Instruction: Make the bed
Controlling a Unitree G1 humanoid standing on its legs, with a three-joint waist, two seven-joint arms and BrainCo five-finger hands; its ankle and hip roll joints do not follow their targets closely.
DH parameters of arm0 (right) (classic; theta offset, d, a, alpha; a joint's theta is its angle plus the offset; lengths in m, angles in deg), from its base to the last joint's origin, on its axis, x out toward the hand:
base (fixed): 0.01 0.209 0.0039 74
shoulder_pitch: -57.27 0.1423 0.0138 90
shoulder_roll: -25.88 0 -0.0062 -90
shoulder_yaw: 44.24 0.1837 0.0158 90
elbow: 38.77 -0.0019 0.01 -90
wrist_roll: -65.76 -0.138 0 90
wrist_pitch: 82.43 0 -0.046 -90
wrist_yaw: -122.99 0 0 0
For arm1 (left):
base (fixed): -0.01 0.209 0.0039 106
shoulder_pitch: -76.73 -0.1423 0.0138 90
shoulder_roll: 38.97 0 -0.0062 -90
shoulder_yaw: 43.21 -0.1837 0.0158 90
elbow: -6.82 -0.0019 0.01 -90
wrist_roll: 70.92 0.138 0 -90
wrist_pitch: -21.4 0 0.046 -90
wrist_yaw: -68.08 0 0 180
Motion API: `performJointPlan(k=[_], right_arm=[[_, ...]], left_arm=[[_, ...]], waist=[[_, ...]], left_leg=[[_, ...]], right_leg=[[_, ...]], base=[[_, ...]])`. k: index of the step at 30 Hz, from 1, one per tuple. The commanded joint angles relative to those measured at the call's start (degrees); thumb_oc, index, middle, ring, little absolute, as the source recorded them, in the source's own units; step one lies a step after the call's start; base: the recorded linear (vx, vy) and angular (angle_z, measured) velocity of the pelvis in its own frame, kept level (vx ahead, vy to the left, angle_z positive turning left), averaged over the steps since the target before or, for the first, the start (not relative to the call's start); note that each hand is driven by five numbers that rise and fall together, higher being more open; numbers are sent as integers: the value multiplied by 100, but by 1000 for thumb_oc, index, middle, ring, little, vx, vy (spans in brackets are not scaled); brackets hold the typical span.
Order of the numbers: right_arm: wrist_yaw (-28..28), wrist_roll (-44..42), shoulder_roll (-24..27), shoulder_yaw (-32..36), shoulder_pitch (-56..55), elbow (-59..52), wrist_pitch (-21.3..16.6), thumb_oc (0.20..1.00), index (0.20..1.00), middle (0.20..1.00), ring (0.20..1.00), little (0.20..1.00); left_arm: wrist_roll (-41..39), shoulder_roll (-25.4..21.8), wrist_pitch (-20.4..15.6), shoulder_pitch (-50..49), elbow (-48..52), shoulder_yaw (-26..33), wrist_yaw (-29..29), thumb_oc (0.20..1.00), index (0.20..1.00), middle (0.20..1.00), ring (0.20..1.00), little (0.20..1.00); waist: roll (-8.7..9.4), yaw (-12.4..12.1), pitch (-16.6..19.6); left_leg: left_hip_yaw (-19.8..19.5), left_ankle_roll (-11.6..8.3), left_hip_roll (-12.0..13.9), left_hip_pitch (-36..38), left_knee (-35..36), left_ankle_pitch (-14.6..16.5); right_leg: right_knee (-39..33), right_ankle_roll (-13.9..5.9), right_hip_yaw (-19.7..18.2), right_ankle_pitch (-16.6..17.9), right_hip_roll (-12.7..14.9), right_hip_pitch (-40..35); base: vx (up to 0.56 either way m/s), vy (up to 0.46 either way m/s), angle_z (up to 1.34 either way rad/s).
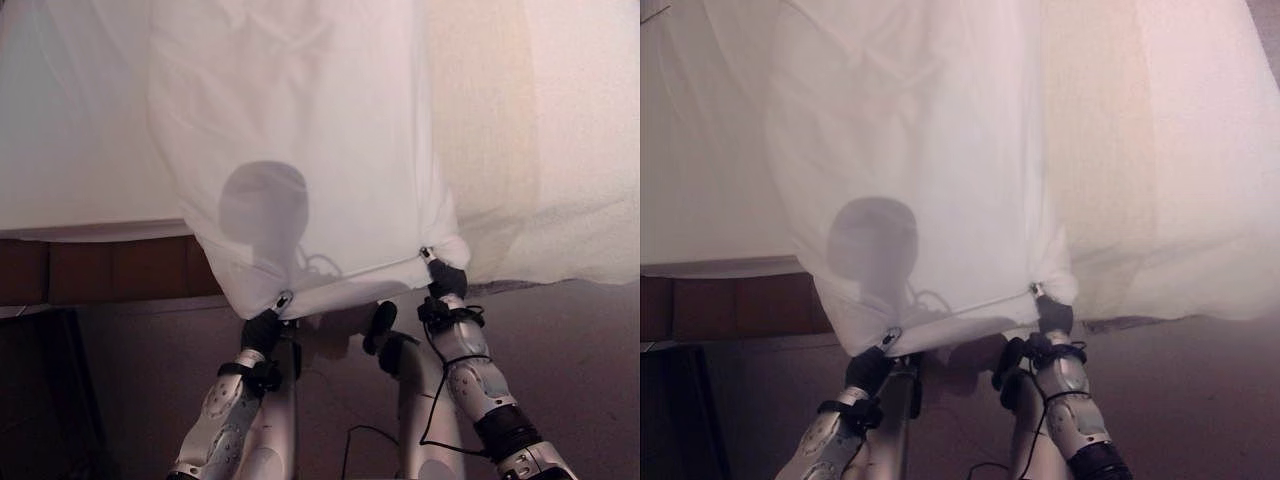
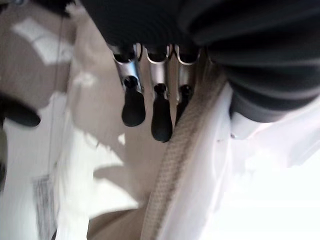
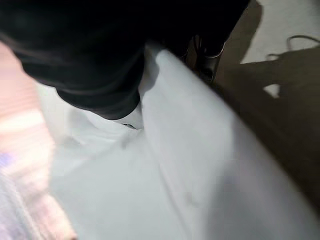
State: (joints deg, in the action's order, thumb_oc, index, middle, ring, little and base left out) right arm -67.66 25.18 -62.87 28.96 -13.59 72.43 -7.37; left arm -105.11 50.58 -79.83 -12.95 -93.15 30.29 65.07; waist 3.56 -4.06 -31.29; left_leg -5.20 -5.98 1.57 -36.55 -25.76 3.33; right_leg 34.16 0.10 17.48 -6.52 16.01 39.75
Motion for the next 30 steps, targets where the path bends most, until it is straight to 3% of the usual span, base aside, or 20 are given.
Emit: performJointPlan(k=[1,4,15,24,30], right_arm=[[-207,376,789,467,-142,474,57,200,200,200,200,200],[-393,619,577,255,569,1449,220,200,200,200,200,200],[-298,1403,473,-502,1817,3420,732,200,200,200,200,200],[-327,1763,554,-479,2113,4474,956,200,200,200,200,200],[-387,2097,741,-227,2208,5516,1330,200,200,200,200,200]], left_arm=[[381,-666,-393,-278,-344,1053,-777,200,200,200,200,200],[573,-526,-375,412,-1265,883,-1099,200,200,200,200,200],[460,-462,-77,1899,-3940,596,-1385,200,200,200,200,200],[753,-573,100,2019,-4719,444,-1380,200,200,200,200,200],[1039,-600,458,2304,-5529,286,-1264,200,200,200,200,200]], waist=[[-78,-116,150],[-99,-123,150],[27,-70,150],[-19,-135,150],[-100,-192,150]], left_leg=[[-126,327,-188,-623,-108,10],[-124,327,-220,-1044,-368,28],[-222,346,-267,-1988,-988,77],[-318,406,-414,-2681,-1511,146],[-342,479,-531,-3195,-2085,304]], right_leg=[[-549,-701,-344,602,304,248],[-290,-660,-419,533,294,654],[356,-559,-536,318,229,1572],[964,-498,-592,87,273,2217],[1502,-404,-757,-179,402,2684]], base=[[-55,12,21],[-46,14,8],[-3,1,0],[-4,12,5],[10,33,4]])
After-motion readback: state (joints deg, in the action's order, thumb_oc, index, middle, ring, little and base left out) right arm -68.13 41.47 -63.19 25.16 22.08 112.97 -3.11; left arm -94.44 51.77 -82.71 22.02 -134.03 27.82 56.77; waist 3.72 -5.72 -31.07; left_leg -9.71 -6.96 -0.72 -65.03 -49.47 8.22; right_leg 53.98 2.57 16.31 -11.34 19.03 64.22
